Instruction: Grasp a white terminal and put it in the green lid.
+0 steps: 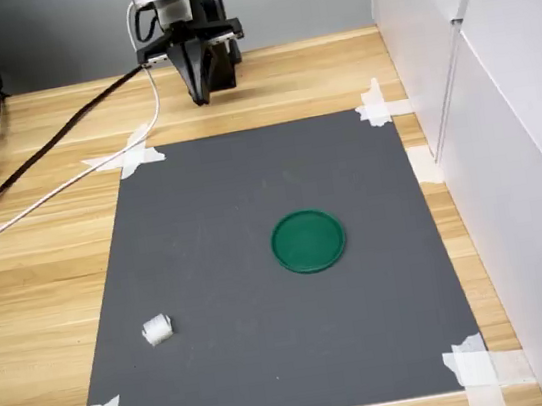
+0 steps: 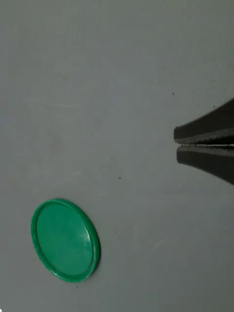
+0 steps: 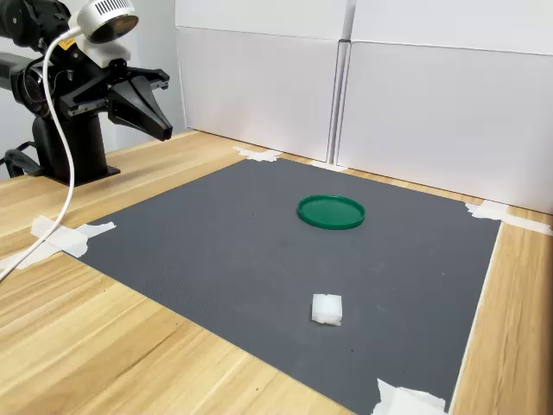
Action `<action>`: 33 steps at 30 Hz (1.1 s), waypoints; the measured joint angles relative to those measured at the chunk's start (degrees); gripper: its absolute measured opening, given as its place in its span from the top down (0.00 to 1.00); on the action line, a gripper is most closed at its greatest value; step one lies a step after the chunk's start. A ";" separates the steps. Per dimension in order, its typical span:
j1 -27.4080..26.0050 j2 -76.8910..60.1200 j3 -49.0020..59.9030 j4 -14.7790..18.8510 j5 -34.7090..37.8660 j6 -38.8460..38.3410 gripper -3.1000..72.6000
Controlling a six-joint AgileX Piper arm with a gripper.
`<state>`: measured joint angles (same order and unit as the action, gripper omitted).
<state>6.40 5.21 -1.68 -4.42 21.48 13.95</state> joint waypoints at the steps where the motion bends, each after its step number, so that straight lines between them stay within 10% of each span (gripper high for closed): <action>1: 0.00 0.00 0.00 0.00 0.00 0.00 0.99; 22: 0.00 7.54 -5.17 0.05 1.59 -0.62 0.99; 33: 0.00 32.66 -20.07 -0.01 5.69 -14.69 0.99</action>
<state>6.40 37.87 -21.75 -4.43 27.17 -0.74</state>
